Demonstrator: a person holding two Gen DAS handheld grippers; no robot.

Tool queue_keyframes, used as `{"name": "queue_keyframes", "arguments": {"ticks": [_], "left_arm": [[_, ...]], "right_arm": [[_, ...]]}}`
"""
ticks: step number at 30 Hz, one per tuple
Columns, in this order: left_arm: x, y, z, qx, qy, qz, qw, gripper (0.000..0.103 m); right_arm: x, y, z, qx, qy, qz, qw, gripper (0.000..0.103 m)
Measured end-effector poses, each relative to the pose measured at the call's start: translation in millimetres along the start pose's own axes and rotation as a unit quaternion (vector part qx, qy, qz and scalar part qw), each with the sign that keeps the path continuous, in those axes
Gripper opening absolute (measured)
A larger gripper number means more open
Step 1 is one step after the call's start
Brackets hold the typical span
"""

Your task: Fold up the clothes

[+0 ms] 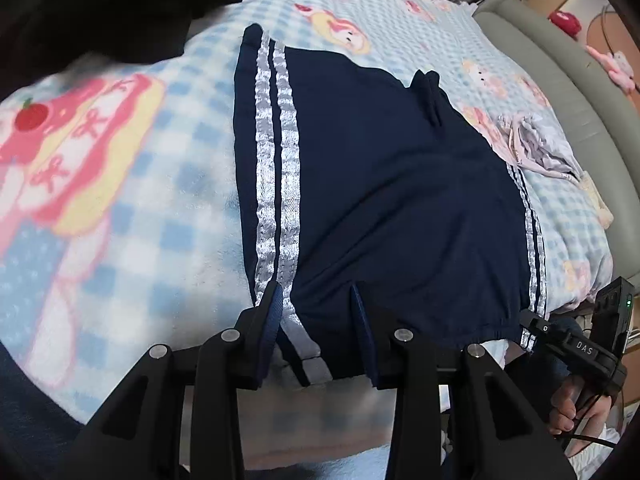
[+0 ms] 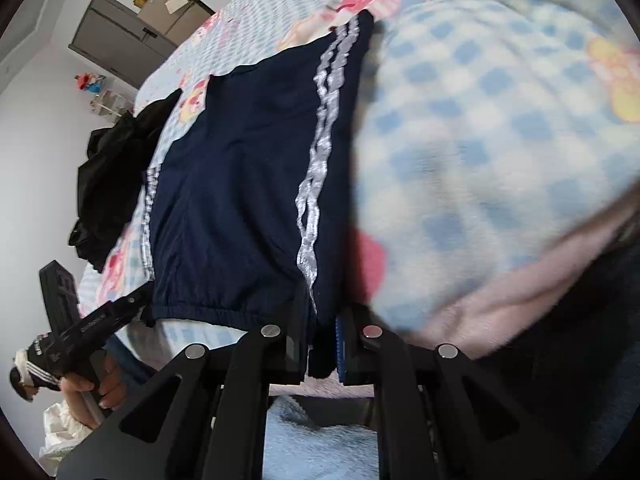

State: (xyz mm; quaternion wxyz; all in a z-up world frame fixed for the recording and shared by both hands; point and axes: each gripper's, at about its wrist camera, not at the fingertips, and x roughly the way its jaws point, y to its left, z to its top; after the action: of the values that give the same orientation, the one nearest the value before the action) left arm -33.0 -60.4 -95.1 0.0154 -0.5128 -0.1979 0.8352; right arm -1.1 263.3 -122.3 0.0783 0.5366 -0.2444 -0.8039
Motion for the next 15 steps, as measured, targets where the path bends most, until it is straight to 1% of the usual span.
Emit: {"name": "queue_keyframes", "arguments": {"ticks": [1, 2, 3, 4, 5, 6, 8, 9, 11, 13, 15], "left_arm": [[-7.0, -2.6, 0.9, 0.0, -0.014, 0.001, 0.9999, 0.037], [-17.4, -3.3, 1.8, -0.007, -0.038, -0.003, 0.9993, 0.038], [-31.7, -3.4, 4.0, -0.019, -0.073, -0.017, 0.997, 0.042], [-40.1, -3.8, 6.6, -0.024, -0.092, -0.031, 0.995, 0.044], [-42.9, -6.1, 10.4, -0.023, -0.097, -0.053, 0.9936, 0.046], [-44.7, -8.8, 14.5, -0.021, -0.099, -0.077, 0.9919, 0.046], [-38.2, -19.9, 18.5, -0.003, -0.088, -0.093, 0.9918, 0.046], [-34.2, -25.8, 20.2, 0.007, -0.081, -0.099, 0.9918, 0.044], [-33.3, -29.9, 18.6, 0.006, -0.092, -0.09, 0.9917, 0.044], [-35.0, -22.1, 12.7, 0.003, -0.086, -0.093, 0.992, 0.044], [-33.1, -10.1, 13.0, -0.012, -0.08, -0.09, 0.9927, 0.044]], "right_arm": [[1.1, 0.0, 0.6, -0.003, 0.003, -0.011, 1.0, 0.008], [0.6, -2.8, 2.7, -0.005, 0.005, -0.016, 1.0, 0.008], [-0.8, -3.3, 4.2, -0.004, 0.004, -0.018, 1.0, 0.008], [-3.9, -1.0, 4.6, -0.002, 0.0, -0.014, 1.0, 0.008], [-7.6, 1.8, 4.7, 0.0, -0.006, -0.009, 1.0, 0.008], [-12.4, 5.1, 5.7, 0.0, -0.012, -0.001, 1.0, 0.008], [-22.6, 13.9, 10.7, -0.003, -0.025, 0.016, 1.0, 0.008], [-27.2, 20.2, 15.4, -0.006, -0.03, 0.025, 0.999, 0.008], [-34.6, 37.2, 26.8, -0.018, -0.037, 0.045, 0.998, 0.008], [-35.2, 63.1, 41.0, -0.043, -0.035, 0.064, 0.996, 0.008], [-26.8, 90.1, 51.9, -0.074, -0.029, 0.08, 0.994, 0.008]]}}
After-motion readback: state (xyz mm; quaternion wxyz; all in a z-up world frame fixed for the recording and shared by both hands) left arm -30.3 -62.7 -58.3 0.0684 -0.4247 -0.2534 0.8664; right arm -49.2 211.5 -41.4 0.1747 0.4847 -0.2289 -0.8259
